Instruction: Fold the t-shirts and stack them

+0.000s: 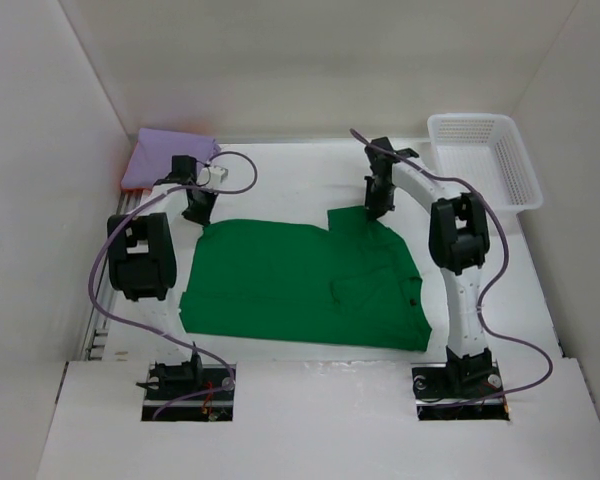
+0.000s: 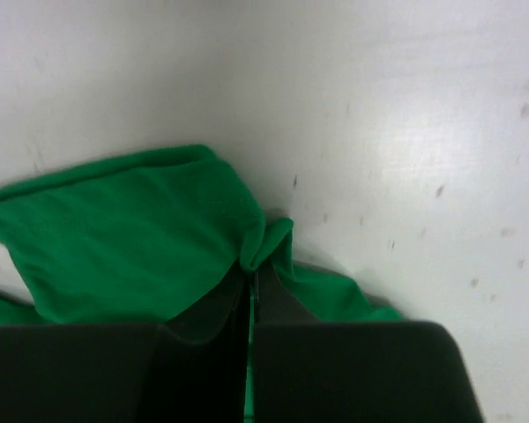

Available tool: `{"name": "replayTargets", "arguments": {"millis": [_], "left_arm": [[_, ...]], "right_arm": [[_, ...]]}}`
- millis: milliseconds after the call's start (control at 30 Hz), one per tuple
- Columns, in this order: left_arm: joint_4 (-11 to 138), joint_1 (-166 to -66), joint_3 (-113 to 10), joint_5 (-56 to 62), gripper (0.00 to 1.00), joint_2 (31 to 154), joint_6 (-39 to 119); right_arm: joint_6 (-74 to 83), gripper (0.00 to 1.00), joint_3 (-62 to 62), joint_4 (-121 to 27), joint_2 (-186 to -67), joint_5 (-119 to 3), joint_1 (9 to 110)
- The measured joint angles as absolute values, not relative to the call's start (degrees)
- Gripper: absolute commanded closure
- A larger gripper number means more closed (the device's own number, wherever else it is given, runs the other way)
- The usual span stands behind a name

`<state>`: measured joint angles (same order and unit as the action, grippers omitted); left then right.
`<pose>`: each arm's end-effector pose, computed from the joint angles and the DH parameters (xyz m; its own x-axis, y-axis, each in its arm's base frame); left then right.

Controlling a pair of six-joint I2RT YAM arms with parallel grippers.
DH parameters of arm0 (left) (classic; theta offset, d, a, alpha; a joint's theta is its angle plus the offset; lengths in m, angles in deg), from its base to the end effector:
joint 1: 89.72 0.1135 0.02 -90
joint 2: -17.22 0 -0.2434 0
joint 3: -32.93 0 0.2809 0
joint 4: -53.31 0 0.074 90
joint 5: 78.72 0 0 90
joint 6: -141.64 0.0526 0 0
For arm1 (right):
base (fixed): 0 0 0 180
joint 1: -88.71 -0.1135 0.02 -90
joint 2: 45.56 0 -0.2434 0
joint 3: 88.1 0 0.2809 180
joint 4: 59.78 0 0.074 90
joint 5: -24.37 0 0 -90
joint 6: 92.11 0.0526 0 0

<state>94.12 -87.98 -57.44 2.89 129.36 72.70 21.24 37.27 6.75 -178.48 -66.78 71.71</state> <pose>0.4307 0.0054 0.1229 -0.8146 0.3309 -0.4763 0.3535 0.9344 0.0446 0.4774 0.1449 0.1331 -0.9581 0.1215 -0.2595 0.1010 0.9907 0.0910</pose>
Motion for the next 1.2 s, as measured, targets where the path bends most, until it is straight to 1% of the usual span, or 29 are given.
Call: {"name": "replayTargets", "arguments": {"millis": [167,400,433,533,633,667,733,833,1000,1200], "left_arm": [[93.29,-87.85,-54.16,2.87,1.0,123.04,76.83],[92.7,-86.91,-51.83,2.7,1.0,117.03,82.41],[92.7,-86.74,-51.13,2.72,0.96,116.49,83.39],[92.52,-86.37,-49.75,2.87,0.77,116.7,84.83],[92.17,-86.37,-51.21,2.83,0.51,119.9,83.15],[92.11,-86.37,-52.63,2.67,0.48,121.6,81.84],[91.32,-86.37,-55.54,2.54,0.45,124.86,79.11],[89.99,-86.39,-57.95,2.22,0.43,127.48,75.68],[88.94,-86.5,-59.43,2.24,0.44,129.97,72.35],[90.93,-86.76,-59.74,0.18,0.53,132.73,70.82]], "right_arm": [[22.18,1.0,26.3,3.36,-169.54,-67.15,69.31],[24.93,1.0,9.45,-3.15,-150.53,-68.33,65.46],[25.2,1.0,7.07,-3.65,-148.27,-68.62,65.31],[26.22,1.0,1.25,-5.31,-144.91,-68.84,64.61],[27.01,1.0,-0.72,-6.45,-146.77,-68.79,63.54],[27.32,1.0,-0.72,-6.97,-147.75,-68.66,63.12],[27.71,1.0,-0.72,-8.46,-149.43,-68.53,62.4],[28.06,1.0,-0.72,-9.42,-150.37,-68.35,61.57],[28.32,1.0,-0.69,-10.54,-150.37,-68.35,61.24],[28.37,1.0,-0.69,-10.8,-150.37,-68.38,61.24]]}}
